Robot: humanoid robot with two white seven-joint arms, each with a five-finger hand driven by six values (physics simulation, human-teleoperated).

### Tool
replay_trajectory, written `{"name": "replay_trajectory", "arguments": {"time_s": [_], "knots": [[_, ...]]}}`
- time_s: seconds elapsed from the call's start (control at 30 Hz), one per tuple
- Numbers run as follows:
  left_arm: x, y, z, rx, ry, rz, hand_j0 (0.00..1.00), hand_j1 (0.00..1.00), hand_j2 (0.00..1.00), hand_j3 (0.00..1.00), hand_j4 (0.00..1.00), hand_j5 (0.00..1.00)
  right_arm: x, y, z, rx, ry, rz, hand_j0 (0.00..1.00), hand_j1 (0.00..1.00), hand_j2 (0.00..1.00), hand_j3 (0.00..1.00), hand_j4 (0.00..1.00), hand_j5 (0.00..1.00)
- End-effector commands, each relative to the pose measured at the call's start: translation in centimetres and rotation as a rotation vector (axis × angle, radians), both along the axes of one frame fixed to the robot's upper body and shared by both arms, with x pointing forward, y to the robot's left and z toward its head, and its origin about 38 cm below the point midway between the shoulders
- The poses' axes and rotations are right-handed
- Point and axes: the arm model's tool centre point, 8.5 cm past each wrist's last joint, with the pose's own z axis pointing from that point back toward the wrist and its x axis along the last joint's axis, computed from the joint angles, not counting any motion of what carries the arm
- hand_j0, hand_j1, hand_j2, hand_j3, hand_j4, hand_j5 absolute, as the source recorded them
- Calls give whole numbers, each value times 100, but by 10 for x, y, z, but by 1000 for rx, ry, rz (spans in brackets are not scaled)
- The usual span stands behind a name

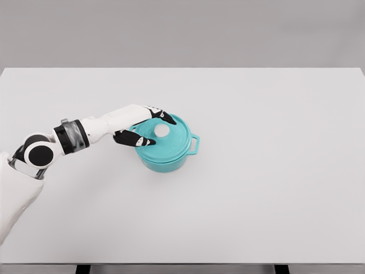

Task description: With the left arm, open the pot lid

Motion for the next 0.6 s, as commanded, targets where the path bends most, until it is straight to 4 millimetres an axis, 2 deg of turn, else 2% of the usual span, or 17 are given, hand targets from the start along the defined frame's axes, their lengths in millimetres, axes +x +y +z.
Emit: {"name": "replay_trajectory", "arguments": {"time_s": [0.0,0.43,0.57], "knots": [[1,1,-4,-4,13,7,73,73,73,73,73,73,0,0,0,0,0,-1,100,100,100,100,100,100],[2,-4,-4,-16,15,2,71,71,71,71,71,71,0,0,0,0,0,-1,100,100,100,100,100,100],[2,-5,-3,-19,14,1,67,67,67,67,67,67,0,0,0,0,0,-1,100,100,100,100,100,100]]}}
